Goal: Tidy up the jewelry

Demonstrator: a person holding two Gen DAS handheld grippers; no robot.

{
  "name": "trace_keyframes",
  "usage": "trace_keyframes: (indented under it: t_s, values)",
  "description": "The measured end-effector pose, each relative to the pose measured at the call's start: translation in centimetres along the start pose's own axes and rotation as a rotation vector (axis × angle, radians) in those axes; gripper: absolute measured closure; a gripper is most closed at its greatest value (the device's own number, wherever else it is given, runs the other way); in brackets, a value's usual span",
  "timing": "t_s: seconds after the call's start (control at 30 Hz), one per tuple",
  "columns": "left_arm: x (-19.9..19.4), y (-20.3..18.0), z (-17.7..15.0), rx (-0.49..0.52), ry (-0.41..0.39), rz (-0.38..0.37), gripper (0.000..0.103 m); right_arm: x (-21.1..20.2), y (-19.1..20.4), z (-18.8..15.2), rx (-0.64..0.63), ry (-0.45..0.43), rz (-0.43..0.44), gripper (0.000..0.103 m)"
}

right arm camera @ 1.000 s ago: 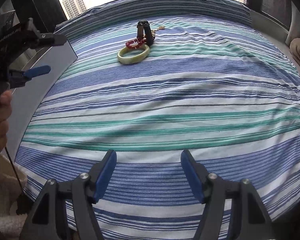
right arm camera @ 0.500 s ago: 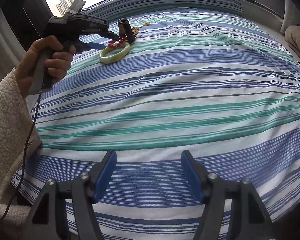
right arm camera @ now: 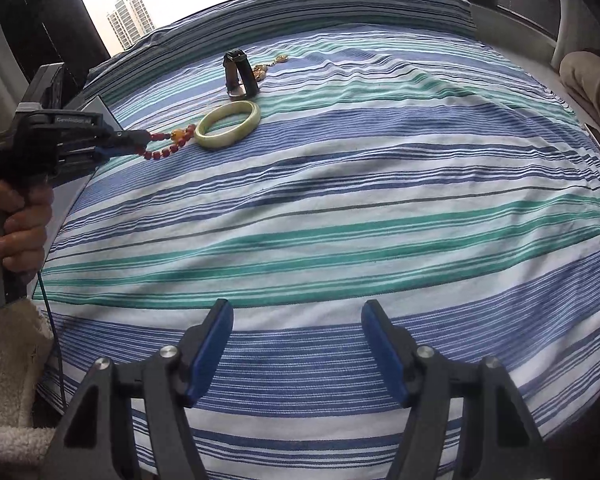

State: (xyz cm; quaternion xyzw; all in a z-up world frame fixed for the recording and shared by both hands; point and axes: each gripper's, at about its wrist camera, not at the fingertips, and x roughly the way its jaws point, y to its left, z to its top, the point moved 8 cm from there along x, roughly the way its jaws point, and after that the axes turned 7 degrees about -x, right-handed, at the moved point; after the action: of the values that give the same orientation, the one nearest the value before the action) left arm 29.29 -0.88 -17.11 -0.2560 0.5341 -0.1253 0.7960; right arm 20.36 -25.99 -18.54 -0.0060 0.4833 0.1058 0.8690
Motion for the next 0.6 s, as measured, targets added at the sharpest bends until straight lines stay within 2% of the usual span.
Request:
trace_keyframes:
  t_s: [0.1,0.23,0.3,0.37,0.5,0.6]
  values:
    - [-1.8,2.6,-1.9,-0.028,-0.001,0.039,0.096,-0.3,0.6,0.9,-0.027,-0.01,0.001,0.035]
    - [-2.8,4.3,-3.8,-0.016,0.014,0.076,0.095,-0.2,2.6,4.2,-0.135,-0.03,0.037,0.035]
    - [-3.0,4.8,-4.0,0.003,0.001,0.12,0.089,-0.1,3.2,6.0,-0.158,-0.032,0.048,0.035]
    - [-3.1,4.8,-3.9,0.026,-0.019,0.135,0.064,-0.3,3.7,7.4,-0.158,-0.049,0.057,0.035]
    - [-2.3,4.5,-3.3,0.079,-0.044,0.172,0.063,-0.8,4.6,8.3,-0.15,-0.08,0.079,0.035]
    - [-1.0,3.7,-2.3,0.152,-0.066,0.218,0.063,-0.4,4.8,7.5,-0.137,-0.058,0.09,0.035]
